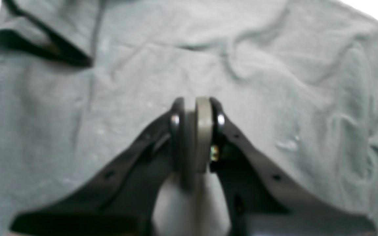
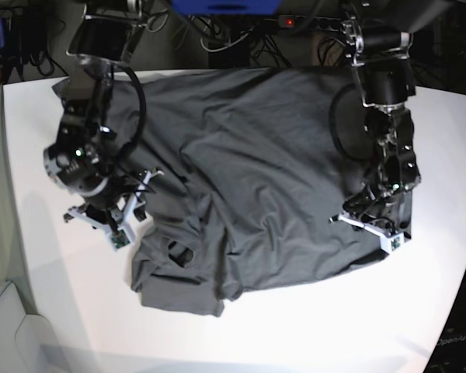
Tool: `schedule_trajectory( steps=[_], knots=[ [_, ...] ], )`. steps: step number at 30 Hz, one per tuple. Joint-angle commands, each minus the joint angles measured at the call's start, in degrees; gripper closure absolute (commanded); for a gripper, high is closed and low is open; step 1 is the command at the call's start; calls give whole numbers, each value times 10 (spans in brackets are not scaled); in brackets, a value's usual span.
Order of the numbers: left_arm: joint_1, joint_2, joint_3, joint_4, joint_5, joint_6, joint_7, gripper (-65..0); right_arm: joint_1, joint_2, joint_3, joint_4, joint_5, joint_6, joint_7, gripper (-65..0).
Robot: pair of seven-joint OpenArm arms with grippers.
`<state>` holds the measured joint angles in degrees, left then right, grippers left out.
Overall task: Layout the t-shirt on the table in an organized manner, then fold the t-shirt properly
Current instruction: 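Release the shirt with the right gripper and regrasp the bunched fabric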
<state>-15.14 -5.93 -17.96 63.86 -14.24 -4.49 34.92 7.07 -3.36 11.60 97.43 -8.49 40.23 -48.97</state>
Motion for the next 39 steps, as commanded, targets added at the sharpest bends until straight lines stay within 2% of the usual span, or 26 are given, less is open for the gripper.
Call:
schedule_trajectory(
  steps=[1,4,6,8,13,18,20,25,29,32,35,36,39],
  knots=[
    [-16,-4,0,12,-3,-3,-9,-63,25,4,-11,-10,4,-2,-2,-226],
    [-16,-4,-1,12,-3,-3,-9,-63,68,8,-37,-58,4,-2,-22,-312],
    [-16,-4,-2,9,-3,-3,-9,-63,88,8,-56,-90,4,-2,-18,-391],
    [-16,-4,0,10,-3,-3,-9,-63,107,8,-67,-121,4,-2,-11,-432],
    [-17,-4,0,12,-4,-3,-9,-63,142,10,-71,-205,4,-2,30,-431],
    [-17,-4,-2,13,-3,-3,-9,-63,168,25,-69,-290,4,-2,84,-428],
    [-17,-4,-2,14,-3,-3,-9,-63,173,36,-68,-308,4,-2,94,-427],
    [-17,-4,-2,14,-4,-3,-9,-63,181,37,-70,-336,4,-2,104,-406],
    [-18,-4,-2,14,-5,-3,-9,-63,181,38,-70,-349,4,-2,131,-344],
    [-18,-4,-2,13,-3,-3,-9,-63,181,38,-70,-351,4,-2,145,-213],
    [-18,-4,-2,12,-3,-3,-10,-63,181,44,-67,-346,4,-2,153,-27],
    [-18,-4,-2,12,-3,-3,-10,-63,183,48,-67,-346,4,-2,153,0],
    [-18,-17,-3,12,-5,-3,-10,-63,186,66,-65,-343,7,-2,153,0]
  ],
)
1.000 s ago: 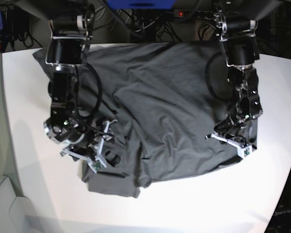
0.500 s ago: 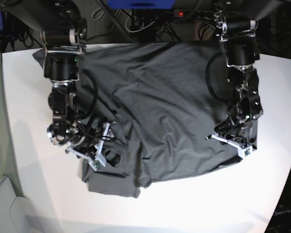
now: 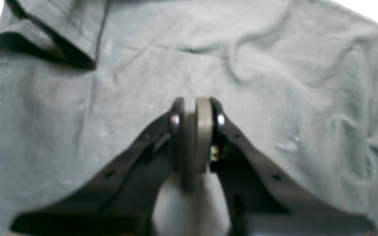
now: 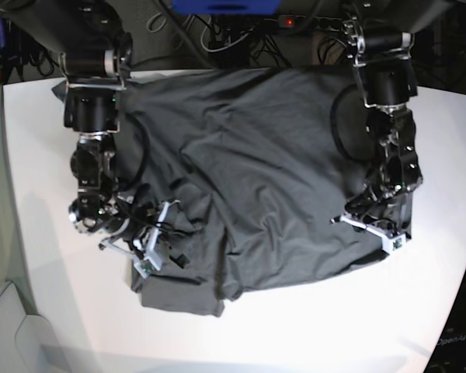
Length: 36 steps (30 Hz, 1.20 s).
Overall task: Layout the t-shirt on the table in an organized manner, then fold the t-shirt properly
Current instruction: 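Release the shirt with the right gripper and regrasp the bunched fabric, then pull both grippers apart to stretch the shirt flat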
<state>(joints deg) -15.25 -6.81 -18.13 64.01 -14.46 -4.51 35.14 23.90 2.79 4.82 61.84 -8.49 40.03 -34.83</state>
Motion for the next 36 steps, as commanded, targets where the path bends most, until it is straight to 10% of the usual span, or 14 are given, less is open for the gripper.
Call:
schedule_trajectory(
  steps=[1,22,32,36],
  knots=[
    [-17,-11,-1,10,-4,-3,-12,-63,15,13,7,25,8,0,12,0],
    [-35,-24,2,7,-6,-3,-68,-63,-66,141,226,65,17,0,11,0],
    [-48,-24,2,21,-7,-3,-66,-63,-72,141,247,68,17,0,6,-8],
    [-31,-14,2,79,-7,-3,-34,-63,-72,141,247,69,17,0,5,-119]
  ],
)
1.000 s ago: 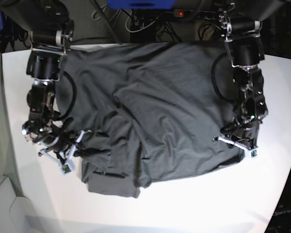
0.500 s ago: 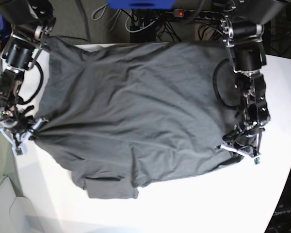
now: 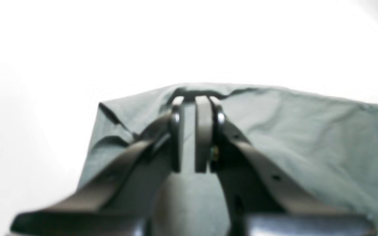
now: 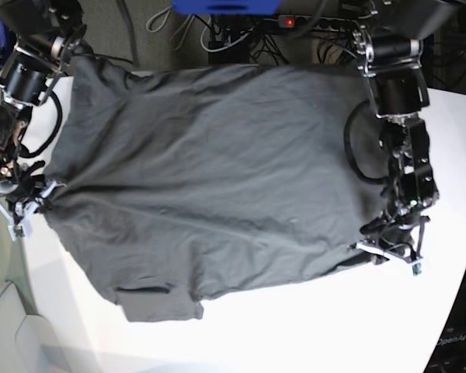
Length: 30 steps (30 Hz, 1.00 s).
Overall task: Layout the t-shirt on the table in an organized manner, then fold the t-shirt properly
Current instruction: 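Pull both grippers apart to stretch the shirt flat, then move both grippers inward and regrasp the shirt edges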
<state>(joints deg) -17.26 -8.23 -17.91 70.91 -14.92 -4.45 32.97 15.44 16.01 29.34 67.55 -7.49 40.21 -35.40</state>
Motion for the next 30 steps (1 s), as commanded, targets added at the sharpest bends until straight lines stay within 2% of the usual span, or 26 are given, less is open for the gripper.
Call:
schedule_trajectory(
  steps=[1,6,8,10,14,20,22,25,30],
  knots=[
    [-8,6,-2,24,-2,-3,7,-63,13,9,2,12,7,-2,11,-158],
    [9,24,-1,42,1,-3,70,-63,12,6,25,49,9,-2,11,-330],
    [18,24,0,42,-1,0,73,-63,12,-12,53,77,9,-2,12,-357],
    [25,24,0,36,4,1,76,-63,12,-25,58,106,8,-2,12,-353],
    [29,19,-3,1,4,2,76,-63,11,-59,15,153,8,-2,12,-294],
    [50,-8,-9,-8,-1,3,77,-63,7,-101,-107,163,7,-2,11,-97],
    [58,-10,-35,-6,-1,3,77,-63,10,-114,-137,145,7,-2,11,-51],
    [66,-6,-81,-6,-1,3,77,-63,20,-123,-171,90,6,-2,15,-41],
    [67,-9,-92,-35,5,3,77,-63,88,-122,-195,-60,8,-2,23,-40]
  ],
)
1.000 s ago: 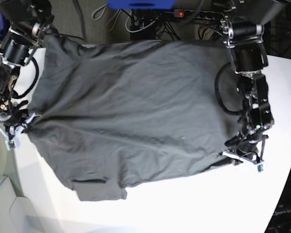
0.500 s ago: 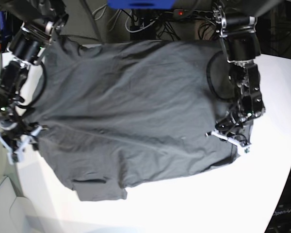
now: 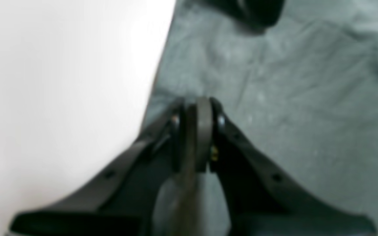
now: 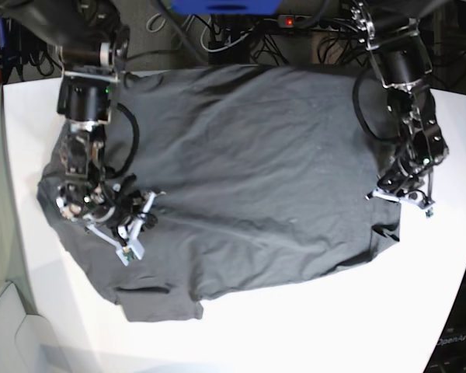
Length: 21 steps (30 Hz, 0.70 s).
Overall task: Layout the t-shirt on the table in an organized manner, then fold the t-shirt properly
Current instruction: 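Move both grippers inward and regrasp the shirt edges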
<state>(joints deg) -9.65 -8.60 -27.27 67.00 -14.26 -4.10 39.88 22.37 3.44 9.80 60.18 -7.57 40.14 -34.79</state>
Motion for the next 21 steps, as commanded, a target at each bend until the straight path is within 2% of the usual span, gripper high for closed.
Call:
schedule_trajectory(
  steps=[1,8,16,20,21],
  knots=[
    [-11,-6,1,-8,-2,-1,8,-63,32,5,0,-12,8,-1,26,-40],
    [-44,-13,1,-88,6,-1,-1,-63,102,19,-4,-176,7,-1,104,-40],
    [-106,-20,1,-212,59,-1,-93,-63,136,19,-4,-292,7,-1,180,-41],
    [-154,-47,1,-287,76,-2,-137,-63,154,16,-4,-297,7,-1,194,-41],
    [-169,-53,0,-305,81,-2,-145,-63,159,16,-4,-299,7,-10,194,-41]
  ],
)
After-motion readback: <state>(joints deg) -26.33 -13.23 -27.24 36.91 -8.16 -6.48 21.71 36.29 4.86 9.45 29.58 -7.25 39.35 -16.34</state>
